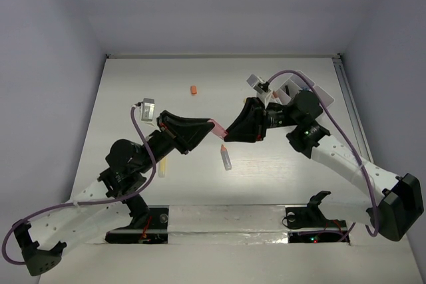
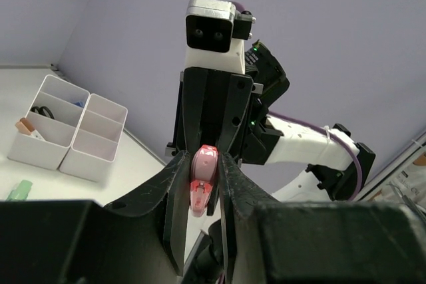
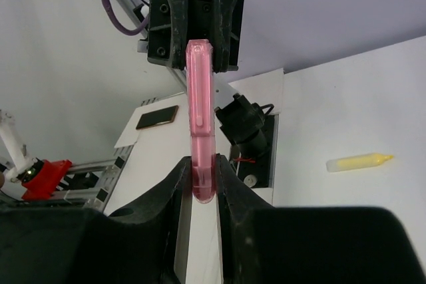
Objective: Sort the stationery into containers
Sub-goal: Close the pen cap on the pen.
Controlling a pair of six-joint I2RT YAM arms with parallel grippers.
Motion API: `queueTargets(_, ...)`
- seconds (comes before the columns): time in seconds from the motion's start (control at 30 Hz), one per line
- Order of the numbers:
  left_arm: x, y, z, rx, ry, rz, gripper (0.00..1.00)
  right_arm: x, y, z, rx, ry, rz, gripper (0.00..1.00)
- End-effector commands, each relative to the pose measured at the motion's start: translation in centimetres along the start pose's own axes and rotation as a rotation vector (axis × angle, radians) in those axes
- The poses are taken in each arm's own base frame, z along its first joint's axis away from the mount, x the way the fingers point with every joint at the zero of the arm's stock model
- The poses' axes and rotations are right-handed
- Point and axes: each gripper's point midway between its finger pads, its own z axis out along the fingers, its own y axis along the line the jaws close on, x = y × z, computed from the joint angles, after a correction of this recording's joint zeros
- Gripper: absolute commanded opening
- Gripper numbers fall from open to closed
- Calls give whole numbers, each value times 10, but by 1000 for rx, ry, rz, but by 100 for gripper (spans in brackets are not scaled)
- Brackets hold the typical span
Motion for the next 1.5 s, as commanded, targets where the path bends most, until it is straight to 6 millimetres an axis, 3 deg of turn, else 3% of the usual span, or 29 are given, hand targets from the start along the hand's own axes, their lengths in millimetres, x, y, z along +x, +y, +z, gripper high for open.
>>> queueTargets(0.0,60,9,-4,18,226,-77,0,-58,2,10,75,-159,-150,0)
queueTargets(0.2,67,17,-2,-5,240,-61,0,-58,-5,12,98,-146,-123,0)
queueTargets(0.4,99,30,-2,-69,318,-47,0,-75,-9,16,123,-171,-129,0)
queueTargets(0.9,109,60,-18,-201,311,-19,0,-113,-2,19,154,-233,-221,0)
queueTargets(1.07,111,62,-21,-204,308,-23,0,-133,12,21,113,-246,-248,0)
queueTargets(1.3,115,64,-23,-206,311,-37,0,-150,1,16,116,-249,-235,0)
queueTargets(1.47,113,67,-24,-228,311,-25,0,-142,-1,12,72,-211,-192,0)
